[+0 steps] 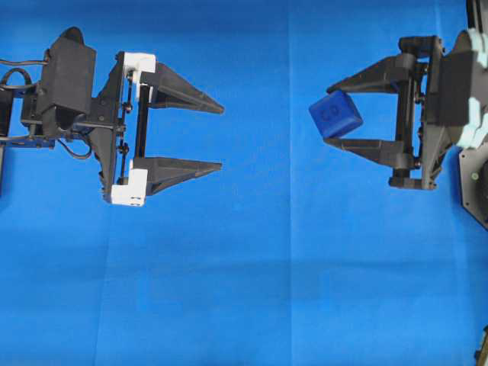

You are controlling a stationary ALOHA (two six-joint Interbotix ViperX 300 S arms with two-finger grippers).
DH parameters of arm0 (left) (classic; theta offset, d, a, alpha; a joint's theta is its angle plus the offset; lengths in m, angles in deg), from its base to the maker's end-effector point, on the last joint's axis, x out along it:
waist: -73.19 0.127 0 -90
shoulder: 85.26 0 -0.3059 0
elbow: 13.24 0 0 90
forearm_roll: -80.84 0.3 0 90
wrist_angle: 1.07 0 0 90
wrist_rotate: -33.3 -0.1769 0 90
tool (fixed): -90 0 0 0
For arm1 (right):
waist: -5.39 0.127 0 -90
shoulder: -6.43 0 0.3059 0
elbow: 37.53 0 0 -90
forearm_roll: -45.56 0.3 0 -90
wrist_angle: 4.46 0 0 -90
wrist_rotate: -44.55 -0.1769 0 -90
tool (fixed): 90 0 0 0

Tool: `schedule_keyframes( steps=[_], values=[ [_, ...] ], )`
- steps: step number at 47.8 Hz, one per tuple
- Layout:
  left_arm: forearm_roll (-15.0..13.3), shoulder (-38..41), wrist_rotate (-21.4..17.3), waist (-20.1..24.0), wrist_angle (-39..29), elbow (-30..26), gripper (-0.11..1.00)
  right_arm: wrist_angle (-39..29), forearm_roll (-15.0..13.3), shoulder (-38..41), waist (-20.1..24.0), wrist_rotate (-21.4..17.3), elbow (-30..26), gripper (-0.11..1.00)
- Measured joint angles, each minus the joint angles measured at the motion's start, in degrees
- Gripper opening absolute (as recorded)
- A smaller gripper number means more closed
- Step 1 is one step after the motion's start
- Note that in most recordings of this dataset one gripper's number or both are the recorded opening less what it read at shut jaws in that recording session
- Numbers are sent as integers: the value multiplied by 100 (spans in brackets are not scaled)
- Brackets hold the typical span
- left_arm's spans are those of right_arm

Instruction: Handover the blue block to the right arm after grasping it with the left arm, then place it in the designated position.

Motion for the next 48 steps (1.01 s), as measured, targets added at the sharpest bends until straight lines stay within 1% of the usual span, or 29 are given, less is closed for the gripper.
schedule_keyframes(
  steps=[7,15,48],
  values=[
    [9,0,0,0,0,0,93,-483,18,26,264,0,0,52],
    [0,0,0,0,0,0,93,-896,123,26,378,0,0,52],
    [0,0,9,0,0,0,93,-940,149,97,387,0,-9,52]
  ],
)
